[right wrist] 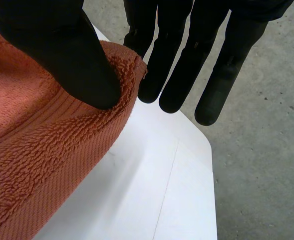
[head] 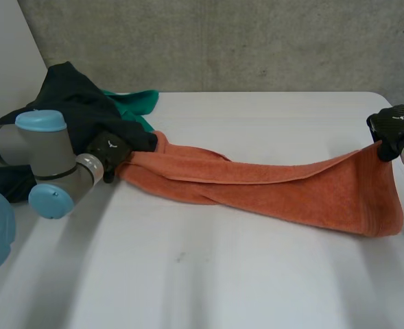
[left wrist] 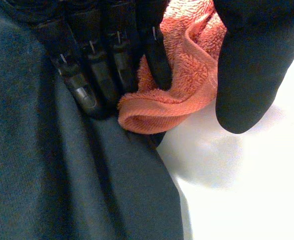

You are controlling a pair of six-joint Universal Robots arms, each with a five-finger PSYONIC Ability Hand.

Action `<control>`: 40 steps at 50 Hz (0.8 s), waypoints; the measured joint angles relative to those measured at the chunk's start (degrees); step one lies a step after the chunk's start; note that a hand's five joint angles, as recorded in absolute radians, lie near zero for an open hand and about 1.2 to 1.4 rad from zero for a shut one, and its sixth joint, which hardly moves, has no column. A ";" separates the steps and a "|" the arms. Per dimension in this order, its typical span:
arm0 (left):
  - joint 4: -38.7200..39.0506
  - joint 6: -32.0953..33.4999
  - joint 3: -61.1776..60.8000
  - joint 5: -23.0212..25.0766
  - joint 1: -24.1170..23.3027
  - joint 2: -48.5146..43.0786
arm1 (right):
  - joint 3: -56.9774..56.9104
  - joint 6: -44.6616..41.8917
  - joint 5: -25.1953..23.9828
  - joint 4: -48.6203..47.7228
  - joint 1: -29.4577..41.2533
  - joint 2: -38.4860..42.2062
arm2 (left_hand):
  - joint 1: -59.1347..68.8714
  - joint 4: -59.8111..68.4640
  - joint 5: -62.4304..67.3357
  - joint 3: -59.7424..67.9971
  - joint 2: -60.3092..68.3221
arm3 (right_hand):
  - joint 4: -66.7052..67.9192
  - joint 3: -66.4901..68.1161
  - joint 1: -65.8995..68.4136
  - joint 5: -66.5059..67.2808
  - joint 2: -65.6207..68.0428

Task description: Fold the laundry.

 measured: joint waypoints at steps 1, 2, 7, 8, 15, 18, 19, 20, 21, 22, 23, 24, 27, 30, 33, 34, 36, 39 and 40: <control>-0.13 -0.04 0.43 -0.05 -0.09 -0.31 | 0.00 -0.02 -0.04 -0.03 -0.06 0.00 | 0.00 0.00 0.00 0.00 0.00 | 0.00 0.00 0.00 0.00 0.00; -0.26 -0.02 0.89 -0.17 -0.19 -0.63 | -0.02 -0.03 -0.09 -0.05 -0.10 0.00 | 3.60 3.09 3.15 3.76 3.77 | 0.00 0.00 0.00 0.00 0.00; -0.37 0.12 2.76 -1.32 -0.56 -1.43 | -0.18 -0.05 -0.32 -0.02 -0.24 -0.04 | 24.07 25.25 24.76 24.62 25.15 | 0.00 0.00 0.00 0.00 0.00; -0.37 0.12 2.76 -1.32 -0.56 -1.43 | -0.18 -0.05 -0.32 -0.02 -0.24 -0.04 | 24.07 25.25 24.76 24.62 25.15 | 0.00 0.00 0.00 0.00 0.00; -1.58 -3.62 3.22 -5.99 -0.76 5.05 | -0.96 -0.55 -0.52 1.96 -2.02 -2.28 | 24.45 28.99 27.16 28.14 28.34 | 0.00 0.00 0.00 0.00 0.00; -3.72 -7.04 0.62 -6.18 -0.39 11.62 | -1.25 -1.84 -0.92 4.55 -3.49 -4.54 | 25.27 29.22 28.13 28.15 28.66 | 0.00 0.00 0.00 0.00 0.00; -5.05 -8.70 -1.06 -5.72 0.01 15.04 | -1.42 -2.91 -1.31 6.32 -4.45 -5.99 | 25.27 29.22 28.13 28.15 28.66 | 0.00 0.00 0.00 0.00 0.00; -6.18 -9.96 -2.47 -5.16 0.39 17.75 | -1.56 -3.83 -1.65 7.66 -5.18 -7.07 | 25.27 29.22 28.13 28.15 28.67 | 0.00 0.00 0.00 0.00 0.00; -7.73 -11.50 -4.37 -4.19 0.98 21.32 | -1.78 -5.29 -2.27 9.62 -6.25 -8.65 | 25.27 29.22 28.13 28.15 28.67 | 0.00 0.00 0.00 0.00 0.00; -9.06 -12.74 -5.94 -3.23 1.56 24.39 | -1.96 -6.20 -2.75 10.77 -6.90 -9.62 | 25.27 29.22 28.13 28.15 28.67 | 0.00 0.00 0.00 0.00 0.00; -10.96 -14.30 -8.06 -1.78 2.39 28.50 | -2.33 -8.02 -3.71 12.97 -8.11 -11.46 | 25.27 29.22 28.13 28.16 28.67 | 0.00 0.00 0.00 0.00 0.00; -12.10 -15.16 -9.26 -0.85 2.92 30.86 | -2.61 -9.13 -4.33 14.24 -8.86 -12.59 | 25.27 29.22 28.13 28.16 28.67 | 0.00 0.00 0.00 0.00 0.00; -17.24 -18.65 -13.95 3.86 5.70 41.33 | -4.21 -12.81 -7.06 18.67 -11.58 -17.19 | 25.27 29.22 28.13 28.16 28.67 | 0.00 0.00 0.00 0.00 0.00; -21.74 -22.59 -17.01 9.49 9.13 51.26 | -6.58 -13.61 -9.61 21.73 -13.76 -21.84 | 25.27 29.22 28.13 28.16 28.67 | 0.00 0.00 0.00 0.00 0.00; -23.61 -26.83 -17.89 13.20 11.69 56.97 | -8.50 -11.72 -11.37 23.27 -15.40 -25.21 | 25.27 29.22 28.13 28.16 28.67 | 0.00 0.00 0.00 0.00 0.00; -23.85 -28.80 -17.97 14.17 12.50 58.29 | -8.97 -10.72 -11.98 23.72 -16.04 -26.10 | 25.27 29.22 28.13 28.16 28.67 | 0.00 0.00 0.00 0.00 0.00; -23.87 -30.54 -17.98 14.72 13.00 58.78 | -9.13 -10.01 -12.56 24.15 -16.65 -26.58 | 25.27 29.22 28.13 28.16 28.67 | 0.00 0.00 0.00 0.00 0.00; -23.65 -33.12 -17.80 14.71 12.95 56.74 | -8.23 -9.86 -14.68 25.37 -18.30 -25.95 | 25.27 29.22 28.13 28.16 28.67 | 0.00 0.00 0.00 0.00 0.00; -23.55 -33.25 -17.66 14.34 12.46 55.04 | -7.67 -10.30 -15.47 25.70 -18.66 -25.05 | 25.27 29.22 28.13 28.16 28.67 | 0.00 0.00 0.00 0.00 0.00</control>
